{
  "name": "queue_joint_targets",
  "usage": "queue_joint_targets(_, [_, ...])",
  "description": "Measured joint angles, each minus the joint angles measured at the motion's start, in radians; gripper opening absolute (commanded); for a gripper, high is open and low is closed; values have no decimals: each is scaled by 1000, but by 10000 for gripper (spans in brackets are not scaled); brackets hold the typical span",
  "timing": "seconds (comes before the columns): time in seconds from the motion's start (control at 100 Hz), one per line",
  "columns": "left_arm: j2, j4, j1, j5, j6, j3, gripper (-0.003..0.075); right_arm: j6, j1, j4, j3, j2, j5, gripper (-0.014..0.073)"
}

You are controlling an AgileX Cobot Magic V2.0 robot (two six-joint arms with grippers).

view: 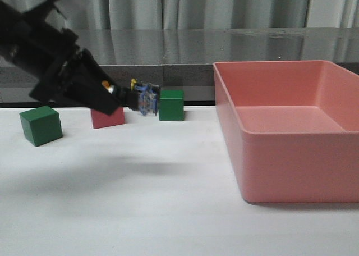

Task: Place and stand button with both arms
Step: 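Grasp the button base with the left gripper and lift it, then rotate the button cap-up and lower it onto the table with the left gripper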

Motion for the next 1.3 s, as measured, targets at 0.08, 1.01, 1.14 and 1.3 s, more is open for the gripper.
queue_joint_targets(0.08, [-67,204,-19,-8,-172,-63,-20,0,0,0,0,0,0,-61])
queue_joint_targets(1.01, [121,1717,-536,97,-1255,-248,-19,0,0,0,0,0,2,-61])
queue_joint_targets(1.14, [147,1721,-538,96,-1255,-248,-19,0,0,0,0,0,2,-61])
queue_joint_targets(1.3, [147,1711,-538,91,-1255,-249,-10,0,0,0,0,0,2,-61])
